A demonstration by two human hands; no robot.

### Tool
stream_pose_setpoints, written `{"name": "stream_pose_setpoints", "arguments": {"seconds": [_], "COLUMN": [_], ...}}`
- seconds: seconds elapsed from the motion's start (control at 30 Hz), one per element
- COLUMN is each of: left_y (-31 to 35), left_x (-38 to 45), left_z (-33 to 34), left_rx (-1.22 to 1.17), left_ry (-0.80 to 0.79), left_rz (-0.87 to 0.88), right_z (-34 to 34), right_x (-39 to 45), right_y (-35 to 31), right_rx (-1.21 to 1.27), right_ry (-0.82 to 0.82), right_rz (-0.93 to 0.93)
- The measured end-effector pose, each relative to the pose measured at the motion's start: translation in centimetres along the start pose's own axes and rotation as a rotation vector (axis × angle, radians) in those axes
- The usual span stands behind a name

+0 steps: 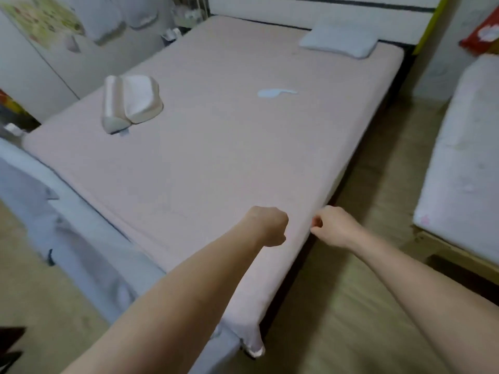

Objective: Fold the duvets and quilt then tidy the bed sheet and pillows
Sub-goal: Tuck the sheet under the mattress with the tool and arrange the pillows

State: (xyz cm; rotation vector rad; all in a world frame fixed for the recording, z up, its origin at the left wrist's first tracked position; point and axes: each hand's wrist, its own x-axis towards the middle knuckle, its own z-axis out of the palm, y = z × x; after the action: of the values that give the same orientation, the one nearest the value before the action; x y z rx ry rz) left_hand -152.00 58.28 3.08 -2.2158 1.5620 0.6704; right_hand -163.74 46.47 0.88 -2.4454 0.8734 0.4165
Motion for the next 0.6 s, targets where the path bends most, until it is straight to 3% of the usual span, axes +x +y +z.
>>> {"name": "stream_pose_setpoints", "arguments": {"seconds": [0.1,0.3,0.6], "left_y": [-4.0,-10.2,-15.1], "left_x": [-1.2,-0.6,15.9], "left_z": [-2.0,-3.8,-12.7], "left_rx": [-0.041,-0.046,-0.203], "left_ry": [0.033,-0.044,0.020], "left_rz": [-0.132,-0.352,-0.380], "right_z": [-2.6,-4.9,-16.8], "right_x": [3.0,8.1,24.7], "right_y": [-2.6,-5.8,-0.2], "right_rx": [-0.045,-0.236,-0.404], "right_ry": [-0.016,-0.037,-0.012], "right_rz": [-0.120,-0.256,-0.168]}}
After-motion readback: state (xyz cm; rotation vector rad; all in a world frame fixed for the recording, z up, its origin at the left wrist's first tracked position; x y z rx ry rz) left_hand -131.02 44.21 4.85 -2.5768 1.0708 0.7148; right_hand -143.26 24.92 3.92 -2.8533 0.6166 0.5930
